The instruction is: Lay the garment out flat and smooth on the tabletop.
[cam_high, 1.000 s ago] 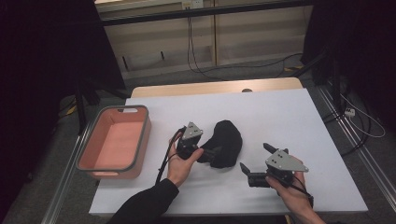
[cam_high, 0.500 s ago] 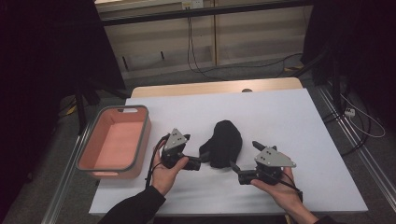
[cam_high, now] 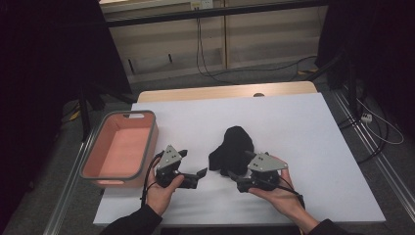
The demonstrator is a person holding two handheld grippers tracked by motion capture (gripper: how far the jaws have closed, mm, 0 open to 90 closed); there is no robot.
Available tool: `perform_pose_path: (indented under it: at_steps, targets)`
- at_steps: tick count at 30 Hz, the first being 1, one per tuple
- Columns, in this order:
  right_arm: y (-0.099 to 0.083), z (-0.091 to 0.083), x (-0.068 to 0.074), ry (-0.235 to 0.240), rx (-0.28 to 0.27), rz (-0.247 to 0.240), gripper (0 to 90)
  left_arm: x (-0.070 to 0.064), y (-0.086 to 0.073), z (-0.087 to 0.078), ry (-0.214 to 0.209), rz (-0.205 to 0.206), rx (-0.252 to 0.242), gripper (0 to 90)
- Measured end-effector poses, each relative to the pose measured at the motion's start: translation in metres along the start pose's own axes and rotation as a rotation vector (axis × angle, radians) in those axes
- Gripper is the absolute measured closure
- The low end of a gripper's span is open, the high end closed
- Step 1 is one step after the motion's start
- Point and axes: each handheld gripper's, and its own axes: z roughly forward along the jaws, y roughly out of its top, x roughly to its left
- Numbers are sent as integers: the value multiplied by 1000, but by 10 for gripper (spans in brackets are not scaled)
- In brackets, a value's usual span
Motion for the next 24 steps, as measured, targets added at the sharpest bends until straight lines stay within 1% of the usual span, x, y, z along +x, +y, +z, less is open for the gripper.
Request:
perform_pose_path:
  at_steps: [4,7,8,10,11,12,13,14,16,17,18,19,20,21,22,23,24]
  targets:
    - [4,11,7,39,42,-44,264,-2,-3,-1,2,10,14,49]
    - [6,18,11,54,68,-83,366,-4,-5,0,2,25,23,49]
    - [6,19,11,58,79,-96,375,-4,-5,1,0,25,24,49]
    - [6,24,13,43,94,-119,416,-4,-7,3,0,27,36,49]
    - [5,25,12,41,106,-139,432,-4,-8,4,2,26,39,50]
    - [4,27,13,31,114,-156,433,-4,-8,5,5,32,46,49]
    - [3,29,12,20,123,-163,417,-5,-8,6,4,31,46,50]
    - [3,30,13,21,130,-163,393,-5,-8,7,4,31,50,49]
    - [1,32,13,4,146,-203,361,-6,-9,8,6,39,56,50]
    - [0,33,14,-1,157,-209,336,-7,-9,9,2,41,54,49]
    - [-1,34,13,5,166,-216,328,-8,-9,9,4,42,53,50]
    - [-2,35,13,-3,177,-232,339,-8,-9,9,5,52,58,50]
    - [-4,36,12,-23,191,-245,356,-9,-9,10,4,50,60,51]
    - [-5,37,11,-29,204,-248,360,-8,-9,11,4,58,65,51]
    - [-6,38,10,-27,211,-256,406,-9,-10,13,2,56,69,50]
    - [-6,37,9,-40,207,-262,500,-9,-10,14,2,59,77,50]
    - [-5,37,7,-50,206,-263,569,-8,-11,15,6,66,85,51]
